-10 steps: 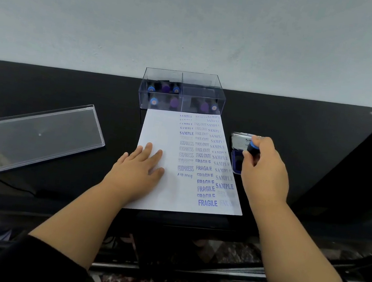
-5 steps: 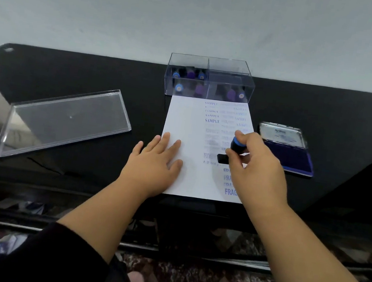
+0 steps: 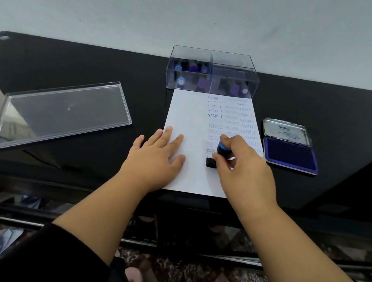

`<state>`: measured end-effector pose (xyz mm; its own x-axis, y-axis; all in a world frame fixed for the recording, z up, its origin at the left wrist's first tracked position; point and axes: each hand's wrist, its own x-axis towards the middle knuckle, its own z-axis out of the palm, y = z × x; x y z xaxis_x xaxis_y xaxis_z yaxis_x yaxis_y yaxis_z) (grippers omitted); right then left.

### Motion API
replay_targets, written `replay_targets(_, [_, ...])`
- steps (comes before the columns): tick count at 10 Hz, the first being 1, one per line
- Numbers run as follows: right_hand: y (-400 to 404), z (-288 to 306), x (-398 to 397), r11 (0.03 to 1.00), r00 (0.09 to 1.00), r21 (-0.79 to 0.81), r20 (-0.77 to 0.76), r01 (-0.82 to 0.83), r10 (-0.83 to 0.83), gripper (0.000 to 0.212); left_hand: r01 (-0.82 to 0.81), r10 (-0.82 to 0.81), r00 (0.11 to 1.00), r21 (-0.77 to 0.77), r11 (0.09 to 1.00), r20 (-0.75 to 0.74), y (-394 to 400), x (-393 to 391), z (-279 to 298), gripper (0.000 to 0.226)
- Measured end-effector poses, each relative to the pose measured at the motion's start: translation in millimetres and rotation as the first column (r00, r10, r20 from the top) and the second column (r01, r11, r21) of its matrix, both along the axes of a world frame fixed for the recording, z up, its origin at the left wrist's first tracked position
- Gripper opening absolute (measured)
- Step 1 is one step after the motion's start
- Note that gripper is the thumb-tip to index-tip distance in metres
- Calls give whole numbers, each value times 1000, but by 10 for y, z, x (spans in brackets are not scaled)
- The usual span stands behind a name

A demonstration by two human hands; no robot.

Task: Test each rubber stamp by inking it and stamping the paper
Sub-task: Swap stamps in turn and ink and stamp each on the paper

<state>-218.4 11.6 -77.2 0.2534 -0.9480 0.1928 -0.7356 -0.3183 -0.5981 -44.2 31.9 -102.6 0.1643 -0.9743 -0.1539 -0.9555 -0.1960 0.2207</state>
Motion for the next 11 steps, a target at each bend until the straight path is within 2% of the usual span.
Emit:
replay_targets(2, [15, -25, 45, 1000, 999, 6, -46, -27, 27, 30, 3, -3, 1000, -2, 1000, 0, -1, 6, -3, 54])
replay_targets(6, [45, -59, 64, 999, 999, -26, -42, -20, 19, 29, -1, 1, 1000, -9, 1000, -13, 11, -3, 2, 53])
replay_targets(7, [41, -42, 31, 1000, 1000, -8, 2, -8, 8, 30, -1, 1, 1000, -7, 1000, -18, 14, -3, 5, 53])
replay_targets(9, [-63, 94, -163, 990, 967, -26, 219, 137, -128, 27, -6, 6, 1000, -2, 1000, -27, 14, -4, 14, 53])
replay_targets(11, [-162, 137, -354, 971, 922, -10, 317, 237, -222, 24, -12, 12, 1000, -2, 1000, -21, 15, -10, 14, 53])
